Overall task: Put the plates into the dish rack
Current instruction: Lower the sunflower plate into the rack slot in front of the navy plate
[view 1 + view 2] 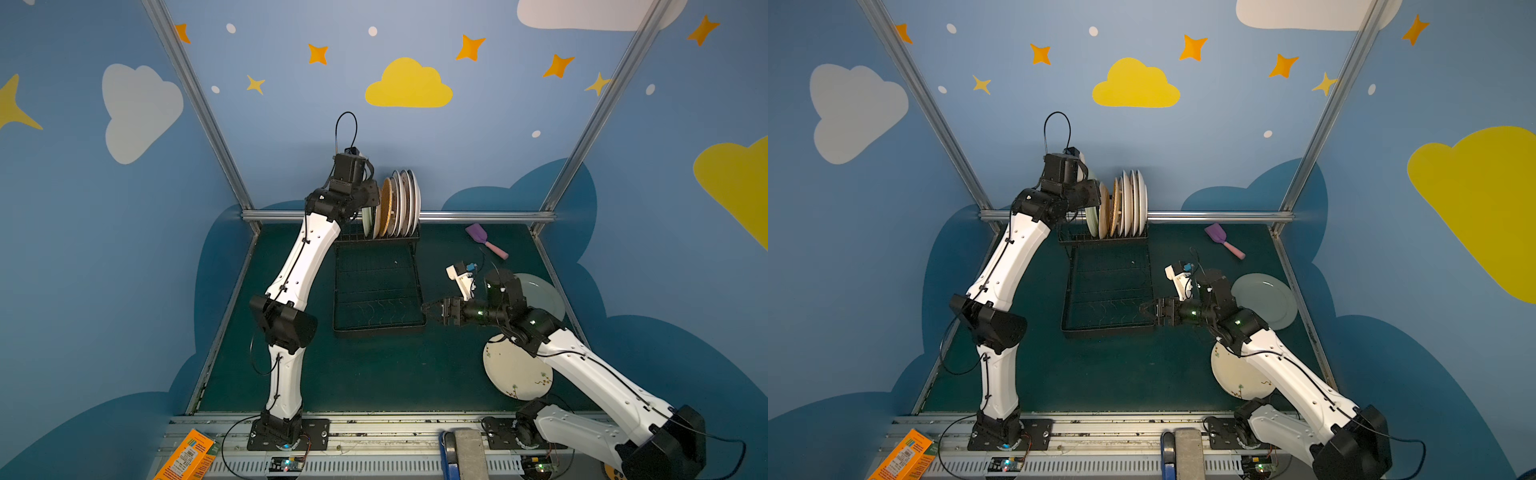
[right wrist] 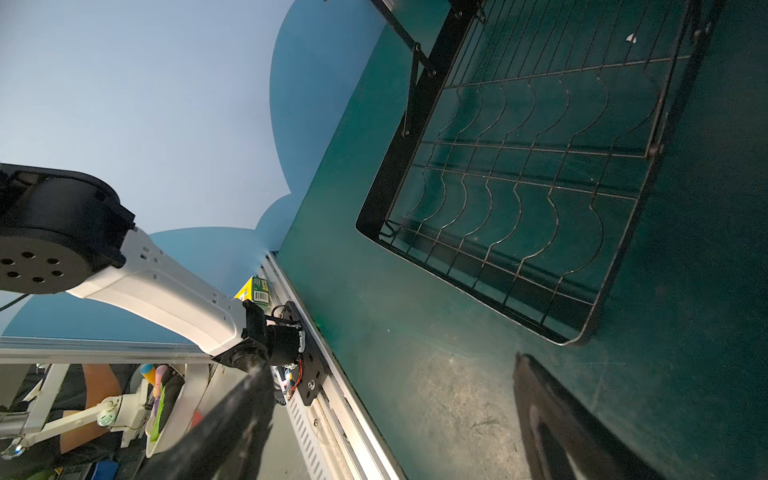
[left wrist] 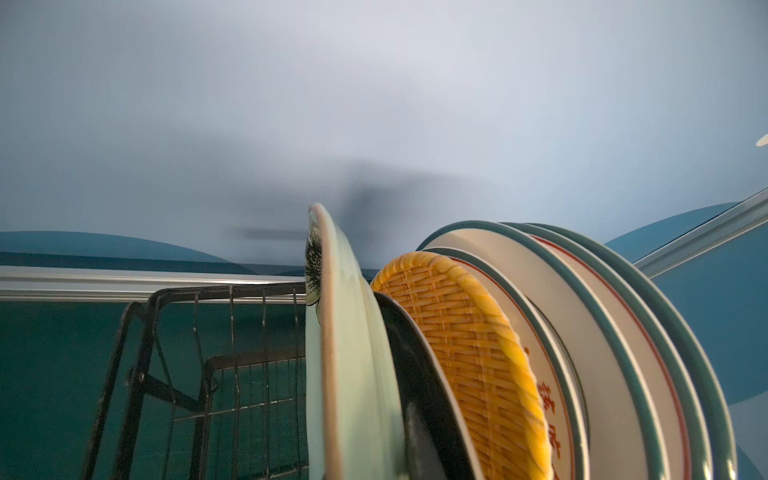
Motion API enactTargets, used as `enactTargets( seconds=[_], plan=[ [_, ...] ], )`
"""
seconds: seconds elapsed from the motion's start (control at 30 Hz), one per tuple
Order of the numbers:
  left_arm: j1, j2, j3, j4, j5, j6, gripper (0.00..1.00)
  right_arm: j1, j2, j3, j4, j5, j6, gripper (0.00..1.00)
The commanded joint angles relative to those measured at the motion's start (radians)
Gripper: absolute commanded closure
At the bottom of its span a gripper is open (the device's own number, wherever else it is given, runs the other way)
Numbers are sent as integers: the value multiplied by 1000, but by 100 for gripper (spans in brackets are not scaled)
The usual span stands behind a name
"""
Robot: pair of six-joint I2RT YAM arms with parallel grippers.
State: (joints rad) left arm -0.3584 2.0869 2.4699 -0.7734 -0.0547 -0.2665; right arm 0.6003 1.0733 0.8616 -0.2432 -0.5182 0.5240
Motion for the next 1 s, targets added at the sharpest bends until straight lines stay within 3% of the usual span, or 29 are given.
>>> enactTargets(
  seconds=[0.0,0.53,0.97],
  plan=[
    [1,2,78,41,-62,11,96,9,7,-1,12,-13,9,12],
    [7,76,116,25,-54,1,96,12,10,13,1,-10,27,12],
    [8,67,167,-3,-50,4,82,12,14,30,-5,-6,21,12]
  ],
)
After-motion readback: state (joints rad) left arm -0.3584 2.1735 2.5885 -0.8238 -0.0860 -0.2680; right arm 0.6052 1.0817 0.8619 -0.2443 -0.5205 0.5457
